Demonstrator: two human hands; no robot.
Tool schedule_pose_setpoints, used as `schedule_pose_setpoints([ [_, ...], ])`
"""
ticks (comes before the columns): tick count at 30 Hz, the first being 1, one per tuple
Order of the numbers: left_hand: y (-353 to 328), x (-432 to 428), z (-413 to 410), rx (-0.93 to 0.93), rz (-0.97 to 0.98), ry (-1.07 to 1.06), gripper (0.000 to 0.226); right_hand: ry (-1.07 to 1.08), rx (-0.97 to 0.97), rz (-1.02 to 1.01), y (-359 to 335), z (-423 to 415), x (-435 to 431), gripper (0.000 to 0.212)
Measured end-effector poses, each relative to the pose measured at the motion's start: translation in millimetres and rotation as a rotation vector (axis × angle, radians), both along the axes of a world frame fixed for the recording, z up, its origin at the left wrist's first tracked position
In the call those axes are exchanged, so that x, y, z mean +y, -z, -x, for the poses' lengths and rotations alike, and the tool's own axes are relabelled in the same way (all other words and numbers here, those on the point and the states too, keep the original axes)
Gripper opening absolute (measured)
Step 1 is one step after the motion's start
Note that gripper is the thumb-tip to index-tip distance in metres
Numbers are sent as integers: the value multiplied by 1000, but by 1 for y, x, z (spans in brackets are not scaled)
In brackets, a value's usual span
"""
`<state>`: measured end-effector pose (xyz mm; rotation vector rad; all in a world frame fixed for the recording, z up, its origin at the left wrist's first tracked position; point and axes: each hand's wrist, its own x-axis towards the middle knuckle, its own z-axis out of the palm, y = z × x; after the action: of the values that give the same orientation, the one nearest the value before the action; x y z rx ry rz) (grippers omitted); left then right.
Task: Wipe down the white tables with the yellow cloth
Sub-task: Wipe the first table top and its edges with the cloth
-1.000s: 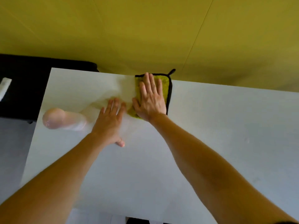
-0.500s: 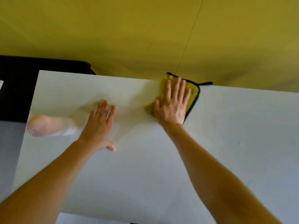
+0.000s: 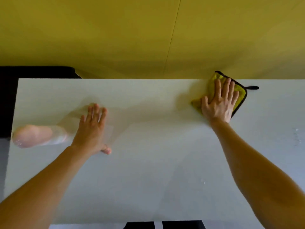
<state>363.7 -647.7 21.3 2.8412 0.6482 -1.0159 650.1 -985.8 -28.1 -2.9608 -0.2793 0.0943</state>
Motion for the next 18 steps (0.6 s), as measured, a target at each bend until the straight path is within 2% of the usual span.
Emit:
schedule_pose_setpoints([
  [2, -2, -1, -1, 11, -14, 7, 180, -126, 4, -16, 0, 46, 55, 95],
  [5, -4, -4, -4, 32, -66, 28, 180, -620, 20, -69, -1, 135, 149, 96],
  [6, -5, -7, -5, 44, -95, 33, 180, -722, 39, -86, -4, 153, 168, 93],
  [9, -9, -25, -15, 114, -144, 25, 178, -841, 23, -147, -5, 142, 152, 82],
  [11, -13, -43, -29, 129, -106, 66, 178, -776, -12, -152, -1, 102, 94, 77],
  [15, -15, -77, -65, 22, 42, 202, 178, -209, -30, -46, -2, -3, -43, 84],
  [18, -11, -100, -85, -2, 69, 237, 178, 32, -8, -36, -5, -14, -52, 90],
])
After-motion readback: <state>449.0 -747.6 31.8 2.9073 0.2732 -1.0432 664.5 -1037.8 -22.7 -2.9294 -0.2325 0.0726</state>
